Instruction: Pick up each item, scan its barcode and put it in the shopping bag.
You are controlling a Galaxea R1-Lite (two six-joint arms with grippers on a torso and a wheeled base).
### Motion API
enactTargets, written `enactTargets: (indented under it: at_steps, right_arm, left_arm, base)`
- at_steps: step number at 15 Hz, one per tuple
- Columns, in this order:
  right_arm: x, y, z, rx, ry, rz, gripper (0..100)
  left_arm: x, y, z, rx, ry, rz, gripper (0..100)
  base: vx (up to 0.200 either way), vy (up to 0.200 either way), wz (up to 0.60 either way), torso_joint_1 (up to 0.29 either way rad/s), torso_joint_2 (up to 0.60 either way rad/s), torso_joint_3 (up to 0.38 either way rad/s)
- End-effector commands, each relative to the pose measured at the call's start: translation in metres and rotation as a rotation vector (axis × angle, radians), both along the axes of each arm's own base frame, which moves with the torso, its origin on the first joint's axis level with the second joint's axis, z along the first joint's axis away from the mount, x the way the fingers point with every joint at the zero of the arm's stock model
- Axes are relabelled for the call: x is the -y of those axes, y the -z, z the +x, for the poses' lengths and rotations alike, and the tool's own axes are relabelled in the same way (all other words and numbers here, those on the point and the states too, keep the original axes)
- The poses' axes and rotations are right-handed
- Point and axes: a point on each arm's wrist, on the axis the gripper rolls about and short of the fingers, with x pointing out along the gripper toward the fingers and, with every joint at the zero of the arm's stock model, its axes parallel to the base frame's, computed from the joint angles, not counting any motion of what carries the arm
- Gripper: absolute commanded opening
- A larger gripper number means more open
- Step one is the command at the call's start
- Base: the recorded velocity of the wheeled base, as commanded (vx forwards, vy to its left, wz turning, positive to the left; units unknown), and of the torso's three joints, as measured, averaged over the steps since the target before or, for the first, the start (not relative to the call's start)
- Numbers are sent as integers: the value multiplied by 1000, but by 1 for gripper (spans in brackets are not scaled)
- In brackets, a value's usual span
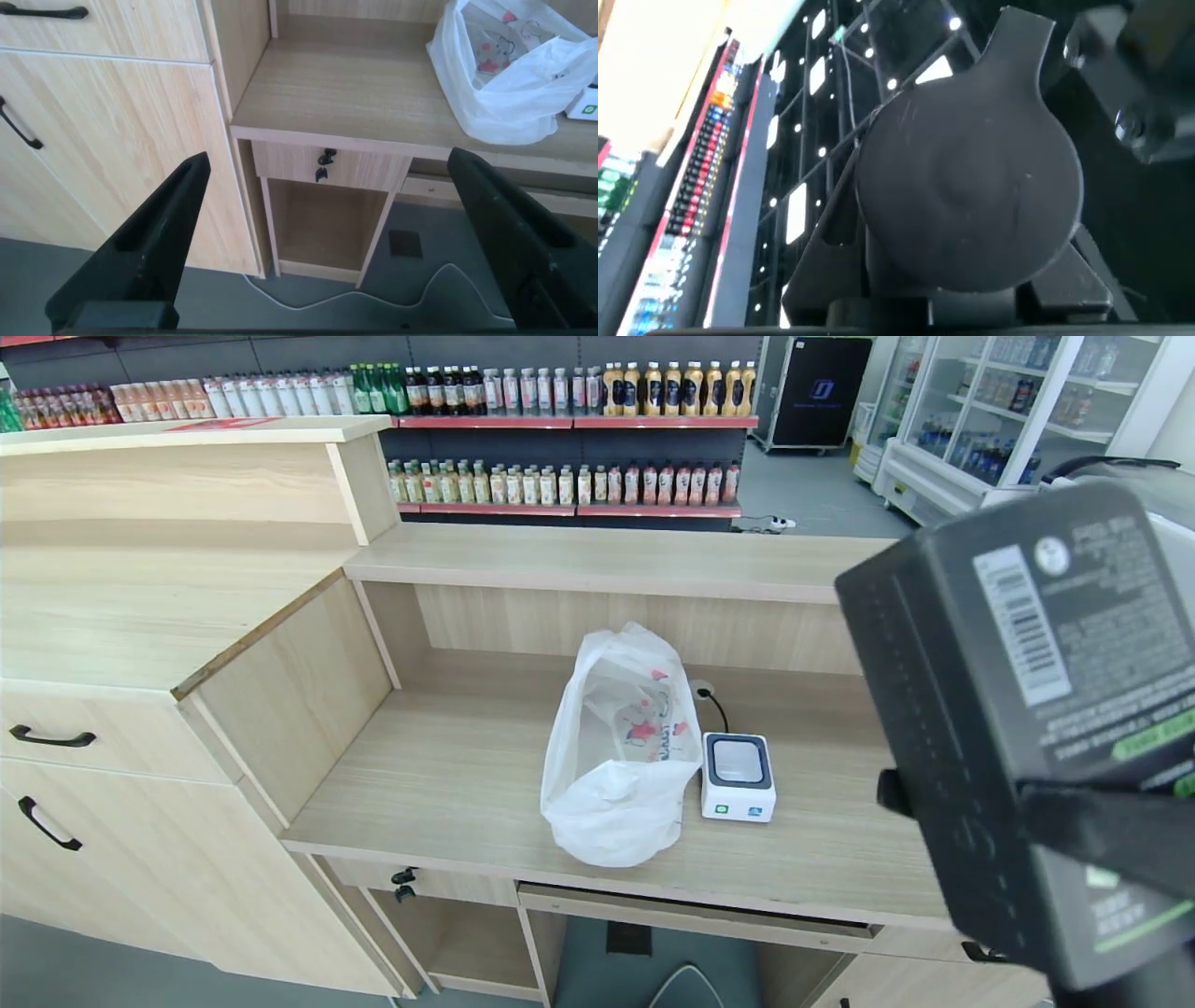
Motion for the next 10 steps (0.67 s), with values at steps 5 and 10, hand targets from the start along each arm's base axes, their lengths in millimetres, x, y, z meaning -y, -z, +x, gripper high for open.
enactTargets:
  at_steps: [5, 10]
  right_arm:
    - [-21, 19, -1, 5, -64, -75, 0]
    - [-8, 15, -13, 39, -77, -56, 0]
  left_arm:
    - [0, 0, 0, -1, 0, 0, 100]
    - [0, 0, 0, 1, 0, 0, 100]
  base:
    - [0, 0, 0, 0, 0, 0]
    - [0, 0, 0, 0, 0, 0]
